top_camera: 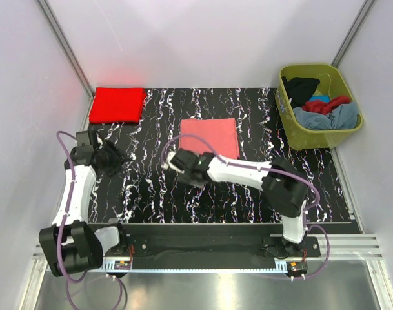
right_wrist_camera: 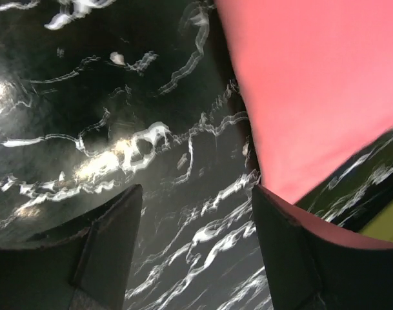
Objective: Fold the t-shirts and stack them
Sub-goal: Neatly place the folded tshirt to the corner
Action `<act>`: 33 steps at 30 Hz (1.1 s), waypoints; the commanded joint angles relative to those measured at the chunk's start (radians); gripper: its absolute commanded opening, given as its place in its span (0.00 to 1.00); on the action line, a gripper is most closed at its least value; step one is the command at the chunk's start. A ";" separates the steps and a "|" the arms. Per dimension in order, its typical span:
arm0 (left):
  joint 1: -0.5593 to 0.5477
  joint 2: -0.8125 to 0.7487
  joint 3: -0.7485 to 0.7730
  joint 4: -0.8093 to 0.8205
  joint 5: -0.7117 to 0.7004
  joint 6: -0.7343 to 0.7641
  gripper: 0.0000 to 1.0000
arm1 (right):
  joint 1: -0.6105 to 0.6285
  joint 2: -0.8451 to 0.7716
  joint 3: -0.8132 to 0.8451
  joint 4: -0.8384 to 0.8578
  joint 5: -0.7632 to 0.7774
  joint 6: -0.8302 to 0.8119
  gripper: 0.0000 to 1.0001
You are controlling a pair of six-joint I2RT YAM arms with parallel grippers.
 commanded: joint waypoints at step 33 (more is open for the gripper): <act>0.132 0.317 0.018 0.266 0.379 -0.041 0.91 | -0.030 0.286 0.077 0.458 -0.032 -0.494 0.00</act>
